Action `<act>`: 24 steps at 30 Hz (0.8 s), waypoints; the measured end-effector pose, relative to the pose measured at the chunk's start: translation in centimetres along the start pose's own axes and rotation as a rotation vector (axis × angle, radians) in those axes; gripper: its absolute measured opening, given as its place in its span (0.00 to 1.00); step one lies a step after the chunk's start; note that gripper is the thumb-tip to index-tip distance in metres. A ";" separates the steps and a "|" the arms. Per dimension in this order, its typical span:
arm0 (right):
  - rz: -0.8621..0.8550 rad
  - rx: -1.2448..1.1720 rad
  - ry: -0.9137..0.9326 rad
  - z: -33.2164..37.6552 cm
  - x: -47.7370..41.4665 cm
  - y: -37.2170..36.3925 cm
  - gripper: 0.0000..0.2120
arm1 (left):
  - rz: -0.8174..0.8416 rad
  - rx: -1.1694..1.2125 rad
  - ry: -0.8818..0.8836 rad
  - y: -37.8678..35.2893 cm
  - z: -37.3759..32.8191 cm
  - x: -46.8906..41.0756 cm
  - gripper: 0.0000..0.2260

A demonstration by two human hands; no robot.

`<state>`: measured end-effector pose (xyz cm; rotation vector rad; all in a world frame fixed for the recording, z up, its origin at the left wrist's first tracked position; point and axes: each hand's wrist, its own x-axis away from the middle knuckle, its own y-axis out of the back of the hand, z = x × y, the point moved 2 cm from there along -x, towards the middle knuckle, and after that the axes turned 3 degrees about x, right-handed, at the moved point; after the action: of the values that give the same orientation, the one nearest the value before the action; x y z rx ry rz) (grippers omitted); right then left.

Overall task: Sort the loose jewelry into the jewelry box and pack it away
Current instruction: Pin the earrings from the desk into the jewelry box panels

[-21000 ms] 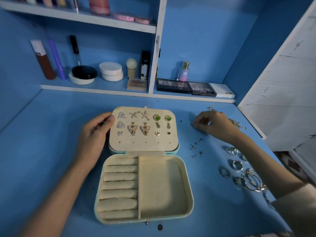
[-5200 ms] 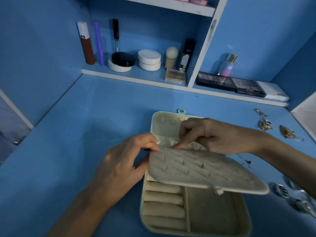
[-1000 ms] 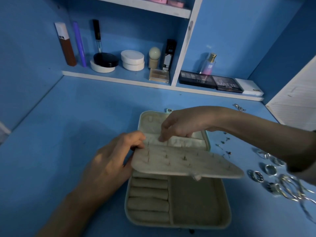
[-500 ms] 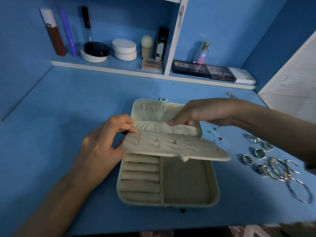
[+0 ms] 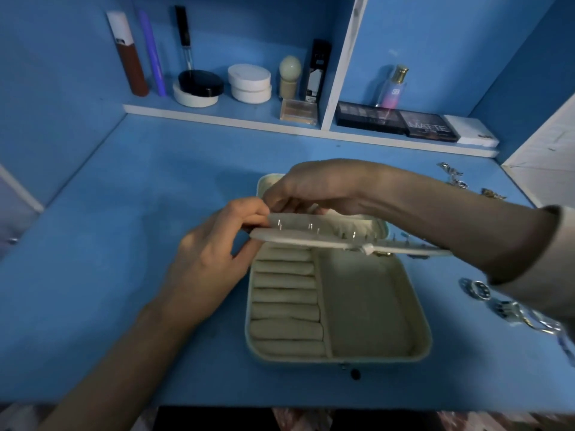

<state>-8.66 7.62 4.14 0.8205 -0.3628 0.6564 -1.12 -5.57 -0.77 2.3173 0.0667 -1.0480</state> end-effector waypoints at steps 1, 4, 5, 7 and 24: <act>0.020 0.007 -0.001 0.0 -0.2 -0.1 0.12 | 0.001 -0.009 -0.010 0.0 0.0 0.0 0.12; 0.054 0.045 0.008 0.0 -0.3 0.1 0.11 | 0.020 0.010 -0.003 0.0 0.3 0.1 0.11; 0.033 0.083 0.021 -0.1 -0.2 0.2 0.09 | 0.023 0.014 -0.005 0.0 0.3 0.1 0.11; -0.077 0.276 0.090 -0.5 -0.1 0.8 0.10 | 0.040 0.036 -0.026 0.0 0.5 0.2 0.12; -0.351 0.840 0.596 -8.5 1.8 2.9 0.22 | 0.096 0.090 -0.050 0.2 0.8 0.2 0.13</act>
<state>-8.79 16.31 1.36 1.3808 0.6372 0.6842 -1.47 -6.15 -1.21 2.3474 -0.1127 -1.0797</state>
